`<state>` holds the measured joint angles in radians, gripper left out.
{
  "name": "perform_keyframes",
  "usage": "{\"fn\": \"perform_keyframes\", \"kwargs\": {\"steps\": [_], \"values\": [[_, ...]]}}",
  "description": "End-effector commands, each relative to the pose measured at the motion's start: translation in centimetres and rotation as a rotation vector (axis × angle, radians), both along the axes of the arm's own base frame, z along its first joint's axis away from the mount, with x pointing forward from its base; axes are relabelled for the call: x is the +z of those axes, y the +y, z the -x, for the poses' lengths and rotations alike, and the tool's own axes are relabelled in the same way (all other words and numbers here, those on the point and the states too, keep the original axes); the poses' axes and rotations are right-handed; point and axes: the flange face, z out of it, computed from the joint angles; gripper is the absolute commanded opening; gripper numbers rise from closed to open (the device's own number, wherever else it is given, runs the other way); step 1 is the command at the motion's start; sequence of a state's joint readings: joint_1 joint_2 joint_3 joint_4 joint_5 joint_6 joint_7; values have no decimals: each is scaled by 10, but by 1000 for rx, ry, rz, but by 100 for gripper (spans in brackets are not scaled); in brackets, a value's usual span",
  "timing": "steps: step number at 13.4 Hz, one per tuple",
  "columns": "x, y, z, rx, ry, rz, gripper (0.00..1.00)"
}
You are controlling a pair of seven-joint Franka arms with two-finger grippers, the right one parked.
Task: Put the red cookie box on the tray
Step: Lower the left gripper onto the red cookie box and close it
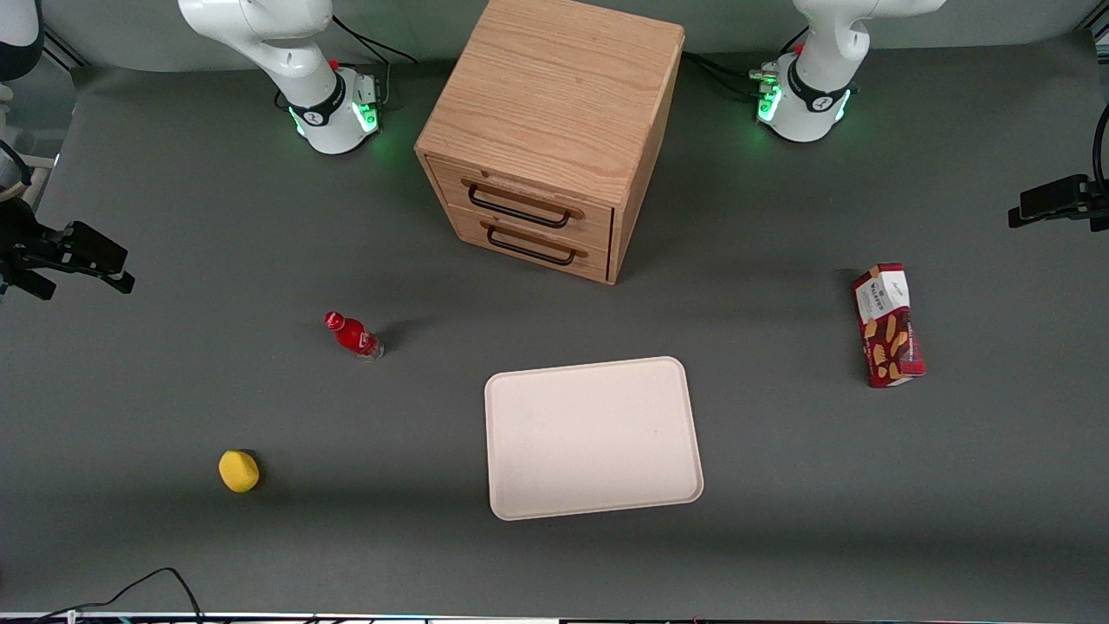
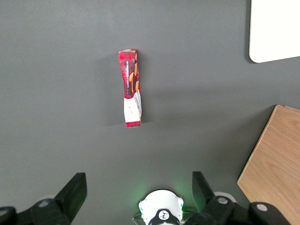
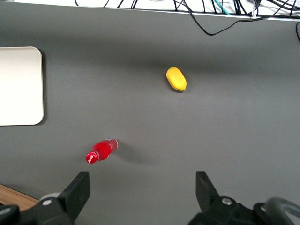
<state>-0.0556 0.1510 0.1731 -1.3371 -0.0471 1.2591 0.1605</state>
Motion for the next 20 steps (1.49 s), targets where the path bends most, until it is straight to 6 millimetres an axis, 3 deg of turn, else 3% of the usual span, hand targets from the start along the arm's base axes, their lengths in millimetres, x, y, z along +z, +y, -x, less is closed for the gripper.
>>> {"fn": "perform_keyframes", "kwargs": {"steps": [1,4,6,9,13,15,16,17,18,20], "values": [[7,-2,-2,-24,8,-36,100],[-7,0,-7,-8,30,-43,100],[-48,5,-15,-10,48,-49,100],[-152,15,-21,-20,38,-54,100],[-296,18,0,-55,-72,-65,100],[-342,18,10,-81,-108,-71,100],[-363,17,18,-97,-125,-73,87],[-375,19,25,-95,-143,-76,34],[-382,19,27,-95,-139,-75,0],[-381,20,26,-82,-138,-70,0]]}}
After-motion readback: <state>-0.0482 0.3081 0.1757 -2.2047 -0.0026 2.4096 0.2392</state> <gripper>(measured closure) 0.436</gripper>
